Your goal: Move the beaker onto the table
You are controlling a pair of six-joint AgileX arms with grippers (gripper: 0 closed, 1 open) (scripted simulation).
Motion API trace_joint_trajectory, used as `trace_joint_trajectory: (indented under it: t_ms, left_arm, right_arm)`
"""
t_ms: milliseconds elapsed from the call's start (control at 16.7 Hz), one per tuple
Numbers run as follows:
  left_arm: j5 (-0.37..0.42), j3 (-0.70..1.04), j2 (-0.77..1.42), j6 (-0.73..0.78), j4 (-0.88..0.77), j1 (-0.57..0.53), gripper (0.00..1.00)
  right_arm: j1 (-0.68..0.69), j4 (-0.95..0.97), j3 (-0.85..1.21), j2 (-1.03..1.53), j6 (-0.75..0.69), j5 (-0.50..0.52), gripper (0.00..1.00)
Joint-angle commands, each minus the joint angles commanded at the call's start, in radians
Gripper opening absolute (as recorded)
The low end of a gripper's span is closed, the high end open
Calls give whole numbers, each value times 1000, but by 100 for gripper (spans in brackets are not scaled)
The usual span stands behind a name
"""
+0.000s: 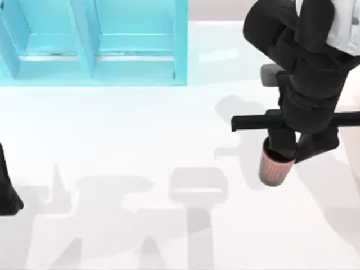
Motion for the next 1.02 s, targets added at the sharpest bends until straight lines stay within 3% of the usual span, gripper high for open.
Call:
trace_joint_trajectory:
  t_ms: [360,720,1020]
  left_arm:
    - [0,0,0,0,0,0,100]
    - [0,0,0,0,0,0,100]
    - [0,0,0,0,0,0,100]
  right_arm:
    - [-1,19,-19,-2,-2,-1,0]
    - [12,228,-193,31,10,-1,0]
    - [13,248,-212,37,14,0,0]
